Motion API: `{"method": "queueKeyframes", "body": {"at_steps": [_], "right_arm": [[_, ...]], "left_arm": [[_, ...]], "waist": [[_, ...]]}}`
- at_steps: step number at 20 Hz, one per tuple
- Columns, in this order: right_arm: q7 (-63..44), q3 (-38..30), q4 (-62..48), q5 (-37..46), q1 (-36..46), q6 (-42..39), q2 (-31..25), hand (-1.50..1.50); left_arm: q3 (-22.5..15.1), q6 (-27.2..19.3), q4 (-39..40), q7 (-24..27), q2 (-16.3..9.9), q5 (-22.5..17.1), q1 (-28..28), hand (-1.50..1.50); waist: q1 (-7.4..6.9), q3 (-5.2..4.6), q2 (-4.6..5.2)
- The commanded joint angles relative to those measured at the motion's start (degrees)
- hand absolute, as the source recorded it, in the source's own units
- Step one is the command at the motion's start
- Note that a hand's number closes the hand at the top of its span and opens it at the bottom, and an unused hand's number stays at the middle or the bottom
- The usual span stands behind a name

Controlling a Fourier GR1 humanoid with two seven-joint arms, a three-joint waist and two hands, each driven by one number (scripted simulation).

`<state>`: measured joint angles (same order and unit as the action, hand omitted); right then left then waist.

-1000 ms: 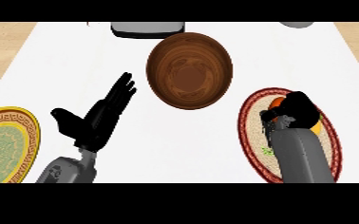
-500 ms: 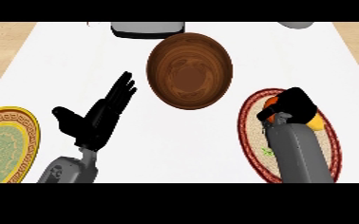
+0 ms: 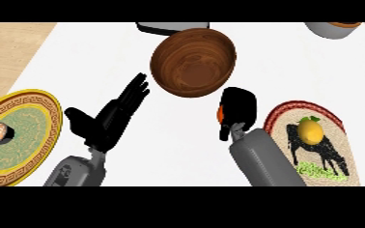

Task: Pick the squash from the placemat and place it in the bowl

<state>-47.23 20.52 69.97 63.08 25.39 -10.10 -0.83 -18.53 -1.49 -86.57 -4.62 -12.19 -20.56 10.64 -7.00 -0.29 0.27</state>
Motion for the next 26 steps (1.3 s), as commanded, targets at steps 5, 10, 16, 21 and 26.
{"method": "queueKeyframes", "body": {"at_steps": [5,10,16,21,26], "right_arm": [[-3.20,33.85,10.54,-5.87,0.26,-0.70,0.81,1.50],[-17.29,41.08,24.47,-11.79,6.54,-0.45,0.82,1.50],[-28.55,40.91,40.50,-7.46,12.41,-5.70,0.79,1.50],[-32.99,38.66,43.20,-8.18,19.43,-9.08,0.77,1.50],[-30.78,28.09,42.87,-13.04,26.11,-10.66,0.76,1.50]], "left_arm": [[2.22,-1.38,0.82,-2.15,0.27,-0.73,1.70,0.00],[2.36,-2.37,1.10,-0.77,0.39,1.25,0.08,0.00],[3.43,-1.53,-1.91,-1.15,-1.55,0.64,-3.50,0.00],[3.23,-1.38,-0.78,0.15,-0.07,1.15,-2.83,0.00],[1.48,-2.86,-1.65,-0.61,1.82,2.64,-3.11,0.00]], "waist": [[3.82,0.29,-0.58],[5.32,0.26,-0.53],[6.47,0.21,-1.03],[6.73,0.14,-0.93],[6.71,0.16,-0.79]]}}
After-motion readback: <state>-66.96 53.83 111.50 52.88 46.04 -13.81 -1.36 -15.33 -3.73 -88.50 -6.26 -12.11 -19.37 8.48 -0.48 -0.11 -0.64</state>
